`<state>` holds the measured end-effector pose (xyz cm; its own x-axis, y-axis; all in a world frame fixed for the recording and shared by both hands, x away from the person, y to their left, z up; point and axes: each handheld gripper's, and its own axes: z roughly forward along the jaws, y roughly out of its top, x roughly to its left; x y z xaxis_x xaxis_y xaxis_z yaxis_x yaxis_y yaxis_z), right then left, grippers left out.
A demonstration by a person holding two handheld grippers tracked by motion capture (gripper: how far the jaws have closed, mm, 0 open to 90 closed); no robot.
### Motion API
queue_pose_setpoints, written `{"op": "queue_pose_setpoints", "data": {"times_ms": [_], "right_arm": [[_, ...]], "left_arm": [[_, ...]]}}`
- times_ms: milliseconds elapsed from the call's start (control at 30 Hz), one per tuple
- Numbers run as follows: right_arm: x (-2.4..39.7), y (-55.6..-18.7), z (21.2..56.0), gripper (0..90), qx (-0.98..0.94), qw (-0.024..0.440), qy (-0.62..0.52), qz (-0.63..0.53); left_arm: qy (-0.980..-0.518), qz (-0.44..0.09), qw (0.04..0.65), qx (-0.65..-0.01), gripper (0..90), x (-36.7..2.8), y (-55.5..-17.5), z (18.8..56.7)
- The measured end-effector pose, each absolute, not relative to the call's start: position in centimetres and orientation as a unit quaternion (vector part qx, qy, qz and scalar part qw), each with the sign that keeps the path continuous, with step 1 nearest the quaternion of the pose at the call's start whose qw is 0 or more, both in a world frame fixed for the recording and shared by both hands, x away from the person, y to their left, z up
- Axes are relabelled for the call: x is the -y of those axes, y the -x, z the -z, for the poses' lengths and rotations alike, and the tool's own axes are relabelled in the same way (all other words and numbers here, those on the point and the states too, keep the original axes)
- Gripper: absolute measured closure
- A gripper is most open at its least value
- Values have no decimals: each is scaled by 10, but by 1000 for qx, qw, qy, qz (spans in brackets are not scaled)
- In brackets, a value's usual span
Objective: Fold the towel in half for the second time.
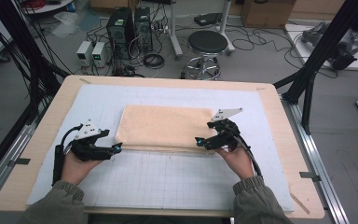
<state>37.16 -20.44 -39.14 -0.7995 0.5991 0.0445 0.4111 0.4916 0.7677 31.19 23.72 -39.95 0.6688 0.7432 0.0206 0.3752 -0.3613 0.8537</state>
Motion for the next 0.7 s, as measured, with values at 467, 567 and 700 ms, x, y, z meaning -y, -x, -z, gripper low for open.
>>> {"op": "queue_pose_setpoints", "data": {"times_ms": [467,567,700], "right_arm": [[220,-359,404,169,-847,120,-306,-417],[225,-357,404,168,-845,120,-308,-420],[229,-353,406,124,-843,110,-320,-417]], "left_arm": [[-803,-207,436,-349,247,-241,-306,401],[-802,-206,438,-350,238,-242,-304,401],[-803,-202,438,-350,231,-243,-302,402]]}}
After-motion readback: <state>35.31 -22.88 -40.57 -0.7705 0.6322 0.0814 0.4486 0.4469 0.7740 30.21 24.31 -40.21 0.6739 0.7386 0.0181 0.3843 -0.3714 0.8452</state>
